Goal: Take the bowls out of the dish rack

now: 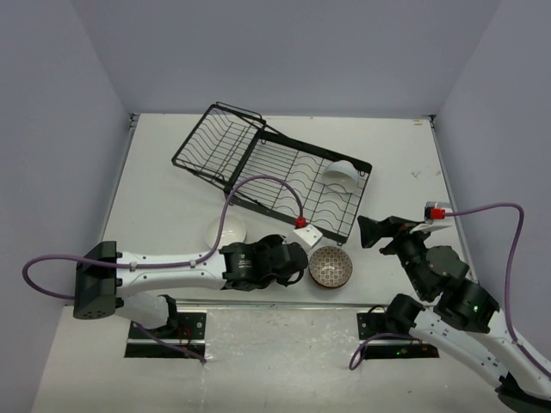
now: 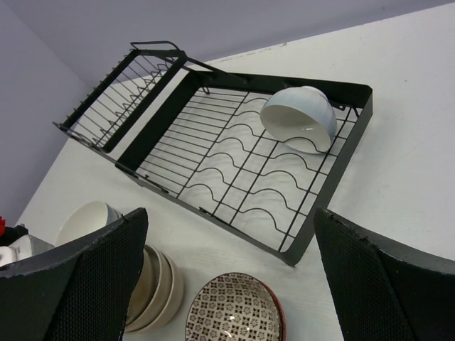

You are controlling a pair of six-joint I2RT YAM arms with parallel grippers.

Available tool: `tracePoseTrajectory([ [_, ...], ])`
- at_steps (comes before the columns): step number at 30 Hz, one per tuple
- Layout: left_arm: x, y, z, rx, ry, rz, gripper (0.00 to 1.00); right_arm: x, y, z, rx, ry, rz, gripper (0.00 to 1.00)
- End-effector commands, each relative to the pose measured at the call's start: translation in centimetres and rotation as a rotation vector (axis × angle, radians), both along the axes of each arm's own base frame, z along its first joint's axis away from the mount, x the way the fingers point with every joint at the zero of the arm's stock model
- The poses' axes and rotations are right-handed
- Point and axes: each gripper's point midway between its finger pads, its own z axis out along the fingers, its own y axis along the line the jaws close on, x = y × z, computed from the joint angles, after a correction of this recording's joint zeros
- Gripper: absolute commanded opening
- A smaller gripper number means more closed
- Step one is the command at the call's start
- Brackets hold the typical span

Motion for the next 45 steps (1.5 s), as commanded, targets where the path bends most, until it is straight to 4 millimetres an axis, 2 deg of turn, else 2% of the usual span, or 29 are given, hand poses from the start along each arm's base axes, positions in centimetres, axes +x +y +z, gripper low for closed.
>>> tracePoseTrajectory([
  [1,0.7,-1.4,2.5,-0.017,-0.061,-0.013,0.0,0.1,0.4,-0.1,-0.018,0.005,0.016,0.99],
  [14,0.8,-0.8,0.7,0.119,-0.099,0.001,0.0,0.2,0.6,-0.2,-0.02,0.006,0.022,0.99],
  [23,0.9,-0.5,0.8,0.132,-0.117,0.016,0.0,0.2,0.7,-0.2,-0.018,0.006,0.022,0.99],
  [26,0.9,-0.6,1.4,0.116,-0.125,0.025,0.18,0.2,0.7,-0.3,-0.022,0.009,0.022,0.99],
  [27,0.9,-0.6,1.6,0.11,-0.128,0.03,0.32,0.2,0.8,-0.3,-0.023,0.01,0.023,0.99],
  [32,1.1,-0.5,3.0,0.071,-0.144,0.051,0.55,0.3,0.9,-0.3,-0.021,0.011,0.025,0.99],
  [34,1.3,-0.4,3.8,0.049,-0.153,0.06,0.58,0.4,1.1,-0.4,-0.022,0.015,0.026,0.99],
  [36,1.4,-0.4,4.6,0.024,-0.16,0.077,0.79,0.5,1.4,-0.6,-0.022,0.02,0.032,0.99],
  [37,1.8,-0.2,5.9,-0.007,-0.182,0.103,0.96,0.7,1.8,-0.8,-0.027,0.034,0.035,0.99],
  [38,2.2,0.1,6.7,-0.027,-0.194,0.135,1.0,0.9,2.2,-0.9,-0.029,0.041,0.041,0.99],
  [39,2.7,0.5,7.5,-0.045,-0.208,0.17,1.0,1.1,2.5,-1.1,-0.033,0.057,0.039,0.99],
  [40,4.4,1.5,9.2,-0.079,-0.224,0.243,1.0,1.3,3.1,-1.3,-0.027,0.08,0.045,0.99],
  [41,5.4,2.3,9.7,-0.106,-0.218,0.296,1.0,2.0,4.0,-1.8,-0.054,0.12,0.041,0.99],
  [42,7.7,3.9,10.2,-0.128,-0.21,0.378,1.0,2.5,4.5,-1.9,-0.033,0.144,0.027,0.99],
  [43,8.8,4.7,11.5,-0.196,-0.211,0.418,1.0,2.8,5.2,-1.6,-0.016,0.156,0.045,0.99],
  [44,9.8,5.6,12.1,-0.232,-0.214,0.455,1.0,4.1,5.6,-1.5,0.013,0.16,0.031,0.99],
  [45,11.5,7.7,13.9,-0.296,-0.252,0.542,1.0,4.8,6.0,-1.0,0.072,0.161,0.046,0.99],
])
